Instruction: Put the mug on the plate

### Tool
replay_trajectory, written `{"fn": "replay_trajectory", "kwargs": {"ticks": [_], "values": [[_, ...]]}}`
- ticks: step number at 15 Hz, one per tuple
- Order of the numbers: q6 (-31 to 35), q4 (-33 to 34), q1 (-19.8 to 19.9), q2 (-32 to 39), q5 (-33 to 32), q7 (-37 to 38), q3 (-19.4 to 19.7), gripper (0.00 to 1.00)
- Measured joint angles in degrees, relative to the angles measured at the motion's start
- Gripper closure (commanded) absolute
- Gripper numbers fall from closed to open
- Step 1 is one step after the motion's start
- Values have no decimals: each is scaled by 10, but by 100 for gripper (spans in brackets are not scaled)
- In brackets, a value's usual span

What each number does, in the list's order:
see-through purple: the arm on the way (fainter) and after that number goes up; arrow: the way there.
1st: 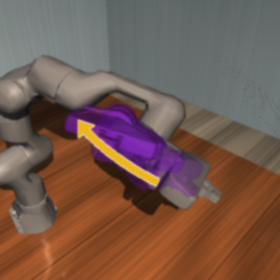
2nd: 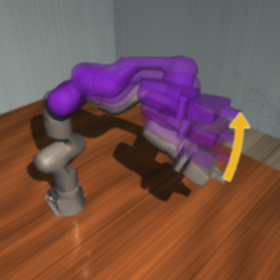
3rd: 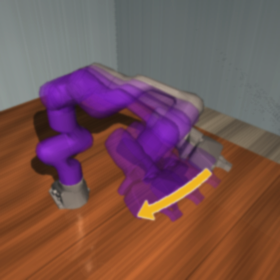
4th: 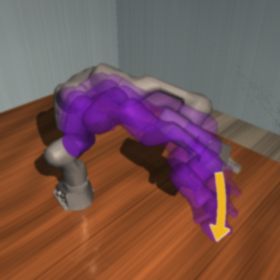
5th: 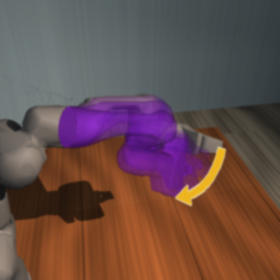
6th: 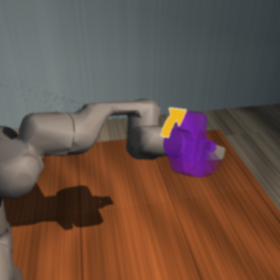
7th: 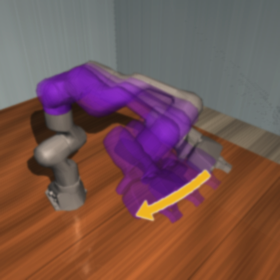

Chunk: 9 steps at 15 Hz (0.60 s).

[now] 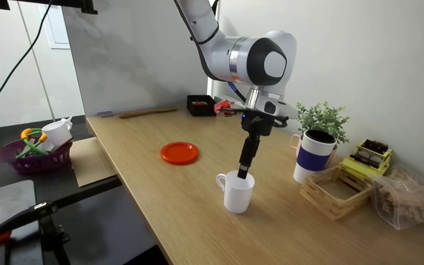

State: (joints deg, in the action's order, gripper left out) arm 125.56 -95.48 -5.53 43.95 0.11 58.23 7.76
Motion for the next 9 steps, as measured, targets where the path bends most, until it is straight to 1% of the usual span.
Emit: {"fn": "replay_trajectory", "kwargs": {"ticks": [1,2,3,4,9], "values": [[0,3,0,4,4,-5,-1,1],[0,6,1,7,7,-10,-2,26],[-2,12,2,12,10,-15,-3,26],[-6,20,3,19,13,-21,-4,30],[-31,64,4,50,15,-32,-4,65]]}}
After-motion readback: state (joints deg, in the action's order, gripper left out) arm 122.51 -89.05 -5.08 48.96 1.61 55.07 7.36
